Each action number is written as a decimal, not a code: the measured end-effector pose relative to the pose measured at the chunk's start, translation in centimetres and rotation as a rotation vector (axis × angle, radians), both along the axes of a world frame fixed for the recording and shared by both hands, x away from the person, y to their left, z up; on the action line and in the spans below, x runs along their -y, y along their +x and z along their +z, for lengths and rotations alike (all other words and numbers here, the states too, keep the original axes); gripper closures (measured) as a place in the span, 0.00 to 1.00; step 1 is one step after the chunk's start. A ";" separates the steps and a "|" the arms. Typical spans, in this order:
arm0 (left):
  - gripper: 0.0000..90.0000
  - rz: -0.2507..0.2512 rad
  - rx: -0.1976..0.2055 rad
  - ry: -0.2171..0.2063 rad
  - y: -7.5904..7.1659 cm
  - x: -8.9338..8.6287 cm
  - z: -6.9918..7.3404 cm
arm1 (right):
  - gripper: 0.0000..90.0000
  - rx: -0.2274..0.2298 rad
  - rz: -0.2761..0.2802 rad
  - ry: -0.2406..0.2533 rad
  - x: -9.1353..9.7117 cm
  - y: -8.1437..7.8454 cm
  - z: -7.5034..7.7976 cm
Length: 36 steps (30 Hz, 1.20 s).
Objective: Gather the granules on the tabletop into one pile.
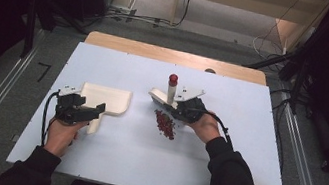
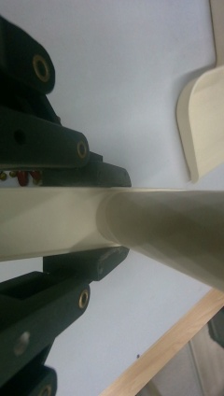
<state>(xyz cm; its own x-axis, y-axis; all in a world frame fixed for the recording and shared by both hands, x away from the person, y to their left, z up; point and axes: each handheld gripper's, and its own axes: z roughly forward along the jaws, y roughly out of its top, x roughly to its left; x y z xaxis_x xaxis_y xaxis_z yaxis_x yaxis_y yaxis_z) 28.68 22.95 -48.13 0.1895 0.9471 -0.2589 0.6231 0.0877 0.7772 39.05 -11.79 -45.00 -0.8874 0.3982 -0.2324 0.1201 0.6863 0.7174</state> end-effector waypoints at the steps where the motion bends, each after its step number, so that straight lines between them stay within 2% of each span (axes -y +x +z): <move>1: 0.20 0.002 0.000 0.000 0.0 0.0 0.0 | 0.71 -0.005 0.008 0.000 0.0 -0.1 0.0; 4: 0.20 0.005 -0.001 -0.001 0.0 0.0 0.0 | 0.71 -0.001 0.039 -0.002 0.1 -0.2 -0.1; 16: 0.19 0.004 -0.009 0.001 0.0 0.0 -0.1 | 0.71 0.001 0.104 -0.026 0.6 -1.1 0.0; 26: 0.20 0.000 -0.008 0.004 0.0 0.1 -0.1 | 0.71 -0.002 0.122 -0.030 1.1 -1.7 0.1; 29: 0.19 0.002 -0.009 0.004 0.0 0.1 -0.1 | 0.71 0.015 0.088 -0.022 1.2 -1.6 0.3; 32: 0.20 0.002 -0.008 0.002 0.0 0.1 -0.1 | 0.71 0.038 0.015 0.024 1.6 -1.2 0.6; 36: 0.20 0.003 -0.010 0.001 0.0 0.0 -0.1 | 0.71 -0.015 -0.122 0.122 2.7 -0.4 1.2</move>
<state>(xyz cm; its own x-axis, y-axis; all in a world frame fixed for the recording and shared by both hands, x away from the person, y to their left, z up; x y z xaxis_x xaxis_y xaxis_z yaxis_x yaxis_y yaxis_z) 28.65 22.92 -48.24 0.1843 0.9480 -0.2596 0.6305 0.0886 0.7711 38.69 -14.47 -43.77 -0.8340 0.5274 -0.1625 0.2086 0.5738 0.7920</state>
